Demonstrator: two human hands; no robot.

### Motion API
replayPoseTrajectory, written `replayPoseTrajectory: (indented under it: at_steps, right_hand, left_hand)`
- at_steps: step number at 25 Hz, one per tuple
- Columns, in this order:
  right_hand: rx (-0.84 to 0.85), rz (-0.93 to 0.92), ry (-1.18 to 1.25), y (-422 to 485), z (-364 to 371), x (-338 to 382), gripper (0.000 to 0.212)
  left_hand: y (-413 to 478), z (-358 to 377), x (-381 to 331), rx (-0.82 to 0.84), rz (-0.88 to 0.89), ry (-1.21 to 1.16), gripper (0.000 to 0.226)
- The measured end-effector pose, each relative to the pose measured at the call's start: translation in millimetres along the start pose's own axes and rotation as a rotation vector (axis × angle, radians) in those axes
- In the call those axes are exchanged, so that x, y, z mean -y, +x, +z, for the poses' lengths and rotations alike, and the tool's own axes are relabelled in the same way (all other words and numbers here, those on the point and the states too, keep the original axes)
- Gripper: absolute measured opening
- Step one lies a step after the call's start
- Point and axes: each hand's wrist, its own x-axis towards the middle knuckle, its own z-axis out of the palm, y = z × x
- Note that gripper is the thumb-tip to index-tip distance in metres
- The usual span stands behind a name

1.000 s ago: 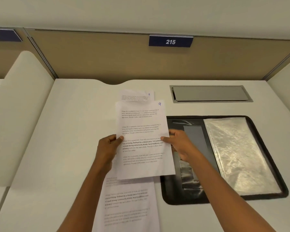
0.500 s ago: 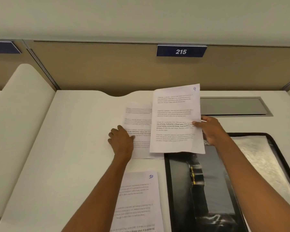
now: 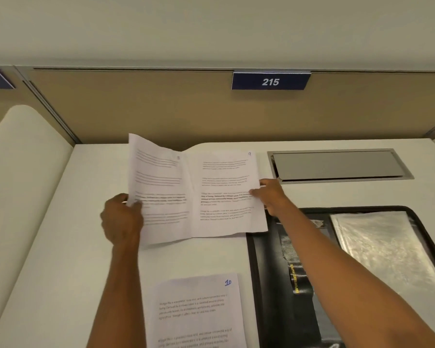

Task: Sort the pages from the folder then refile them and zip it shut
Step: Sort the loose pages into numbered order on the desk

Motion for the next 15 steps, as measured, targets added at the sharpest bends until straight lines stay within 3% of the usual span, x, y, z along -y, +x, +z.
replayPoseTrajectory:
  at_steps: [2, 4, 6, 9, 15]
  right_hand:
    - [-0.056, -0.072, -0.103, -2, 19, -4, 0.035]
    - [-0.184, -0.286, -0.454, -10, 33, -10, 0.067]
    - [-0.148, -0.568, -0.816, -25, 49, -21, 0.081]
    - [0.154, -0.678, -1.091, -30, 77, -41, 0.075]
    - [0.143, -0.742, -1.118, -15, 108, -47, 0.068]
  left_hand:
    - [9, -26, 2, -0.052, 0.003, -0.021, 0.049]
    - [16, -49, 6, -0.099, 0.029, -0.029, 0.044]
    - [19, -70, 12, -0.113, 0.047, -0.085, 0.039]
    - [20, -88, 19, -0.105, 0.023, -0.242, 0.035]
    - [10, -89, 28, 0.100, -0.033, -0.467, 0.035]
